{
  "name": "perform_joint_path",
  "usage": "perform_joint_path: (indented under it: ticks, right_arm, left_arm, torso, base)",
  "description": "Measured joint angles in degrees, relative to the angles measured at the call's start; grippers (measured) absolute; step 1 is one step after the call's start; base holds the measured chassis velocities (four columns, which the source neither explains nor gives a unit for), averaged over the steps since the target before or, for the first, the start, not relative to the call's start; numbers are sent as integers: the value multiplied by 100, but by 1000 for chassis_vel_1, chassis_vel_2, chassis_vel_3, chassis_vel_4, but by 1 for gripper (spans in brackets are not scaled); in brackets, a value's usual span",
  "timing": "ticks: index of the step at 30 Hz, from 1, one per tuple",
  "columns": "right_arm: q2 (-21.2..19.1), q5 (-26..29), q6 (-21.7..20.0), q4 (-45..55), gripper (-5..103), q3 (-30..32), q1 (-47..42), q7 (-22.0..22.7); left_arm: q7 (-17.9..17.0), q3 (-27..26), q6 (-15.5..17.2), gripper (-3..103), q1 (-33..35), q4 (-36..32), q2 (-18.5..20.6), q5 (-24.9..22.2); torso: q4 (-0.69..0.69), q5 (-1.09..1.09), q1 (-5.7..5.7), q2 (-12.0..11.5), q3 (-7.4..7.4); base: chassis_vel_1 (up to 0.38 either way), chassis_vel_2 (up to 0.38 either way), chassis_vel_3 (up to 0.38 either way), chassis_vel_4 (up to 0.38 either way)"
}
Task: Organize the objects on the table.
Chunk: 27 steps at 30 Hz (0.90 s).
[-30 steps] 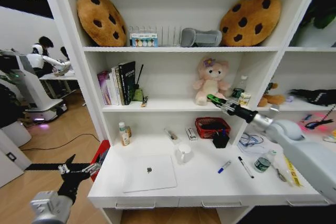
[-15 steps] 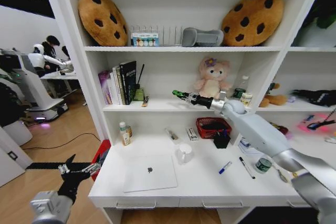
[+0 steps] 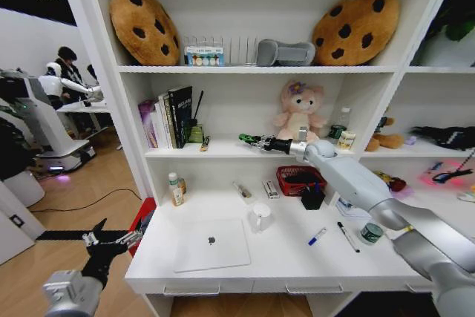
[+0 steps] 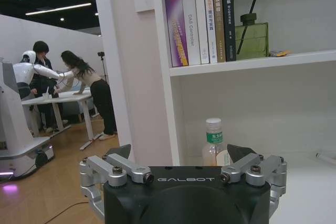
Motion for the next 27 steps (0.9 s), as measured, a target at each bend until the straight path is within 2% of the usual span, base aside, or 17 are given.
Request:
perform_joint_path:
  ticks: [10, 12, 13, 17, 18, 19, 21, 22, 23, 24, 25, 26, 27]
  right_arm:
    - [83, -78, 125, -110, 35, -39, 5, -2]
    - [84, -81, 146, -126, 46, -44, 20, 12]
    - [84, -81, 146, -126, 46, -44, 20, 12]
    - [55, 16, 231, -89, 67, 27, 20, 62]
    - [55, 16, 231, -89, 67, 27, 20, 62]
    - [27, 66, 237, -35, 73, 58, 20, 90]
    - [-139, 246, 219, 393, 84, 352, -69, 296]
    - [-139, 246, 219, 393, 84, 352, -69, 296]
    - [-210, 308, 209, 595, 84, 487, -135, 433]
    - [-286, 373, 208, 837, 89, 634, -222, 663]
    - [-514, 560, 354, 1611, 94, 1048, -538, 1505]
    - [-514, 560, 354, 1611, 94, 1048, -538, 1505]
    - [-632, 643, 386, 1956, 97, 1246, -694, 1922]
  left_arm:
    - [0, 0, 0, 100, 0, 0, 0, 0]
    - [0, 0, 0, 100, 0, 0, 0, 0]
    - [0, 0, 0, 100, 0, 0, 0, 0]
    - [0, 0, 0, 100, 0, 0, 0, 0]
    - [0, 0, 0, 100, 0, 0, 0, 0]
    - [0, 0, 0, 100, 0, 0, 0, 0]
    - [0, 0, 0, 100, 0, 0, 0, 0]
    - [0, 0, 0, 100, 0, 0, 0, 0]
    - [0, 0, 0, 100, 0, 0, 0, 0]
    - [0, 0, 0, 100, 0, -1, 0, 0]
    - [-1, 0, 0, 100, 0, 0, 0, 0]
    - [-1, 0, 0, 100, 0, 0, 0, 0]
    - [1, 0, 0, 100, 0, -1, 0, 0]
  torso:
    - [0, 0, 0, 0, 0]
    - [0, 0, 0, 0, 0]
    - [0, 0, 0, 0, 0]
    - [0, 1, 0, 0, 0]
    - [0, 1, 0, 0, 0]
    - [1, 1, 0, 0, 0]
    - [2, 0, 0, 0, 0]
    - [2, 0, 0, 0, 0]
    - [2, 0, 0, 0, 0]
    - [1, -1, 0, 0, 0]
    - [3, 1, 0, 0, 0]
    - [3, 1, 0, 0, 0]
    - [3, 2, 0, 0, 0]
  base:
    - [0, 0, 0, 0]
    - [0, 0, 0, 0]
    - [0, 0, 0, 0]
    - [0, 0, 0, 0]
    - [0, 0, 0, 0]
    - [0, 0, 0, 0]
    - [0, 0, 0, 0]
    - [0, 0, 0, 0]
    - [0, 0, 0, 0]
    - [0, 0, 0, 0]
    - [0, 0, 0, 0]
    - [0, 0, 0, 0]
    - [0, 0, 0, 0]
